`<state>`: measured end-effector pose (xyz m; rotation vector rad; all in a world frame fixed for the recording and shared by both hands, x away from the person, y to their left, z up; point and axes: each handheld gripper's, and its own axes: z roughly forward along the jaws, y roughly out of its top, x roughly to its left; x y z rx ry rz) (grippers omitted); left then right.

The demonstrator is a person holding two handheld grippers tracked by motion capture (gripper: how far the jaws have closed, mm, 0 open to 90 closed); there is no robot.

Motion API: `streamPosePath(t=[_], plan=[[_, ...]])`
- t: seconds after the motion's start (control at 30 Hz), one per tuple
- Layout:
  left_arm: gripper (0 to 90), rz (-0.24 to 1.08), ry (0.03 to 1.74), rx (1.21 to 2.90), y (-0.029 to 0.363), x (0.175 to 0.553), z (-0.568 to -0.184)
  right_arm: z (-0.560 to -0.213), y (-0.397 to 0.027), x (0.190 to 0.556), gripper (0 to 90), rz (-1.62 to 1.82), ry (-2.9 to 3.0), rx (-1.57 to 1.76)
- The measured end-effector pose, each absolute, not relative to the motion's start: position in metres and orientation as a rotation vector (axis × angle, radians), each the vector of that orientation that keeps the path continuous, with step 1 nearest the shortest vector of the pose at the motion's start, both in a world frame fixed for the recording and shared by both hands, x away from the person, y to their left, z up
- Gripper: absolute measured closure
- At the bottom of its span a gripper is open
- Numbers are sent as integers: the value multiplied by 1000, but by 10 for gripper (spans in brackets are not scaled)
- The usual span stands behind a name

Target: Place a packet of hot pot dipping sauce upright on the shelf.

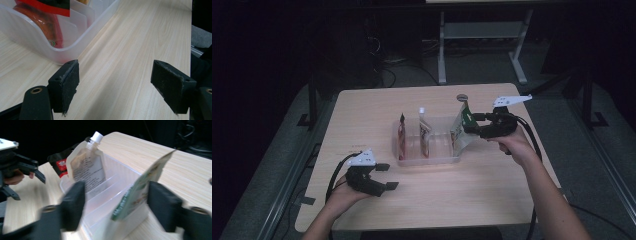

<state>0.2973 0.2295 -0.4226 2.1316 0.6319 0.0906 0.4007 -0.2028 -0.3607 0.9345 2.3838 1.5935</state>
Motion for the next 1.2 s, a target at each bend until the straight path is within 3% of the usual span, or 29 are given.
streamPosePath(t=[0.2,0.7,1.2], plan=[[222,92,636,2132,229,299,-422,-361,-205,395,135,1511,2391,949],[202,137,674,2162,244,304,-416,-370,-230,365,93,1442,2372,952],[174,213,735,2210,277,288,-422,-401,-246,325,93,1336,2364,995]])
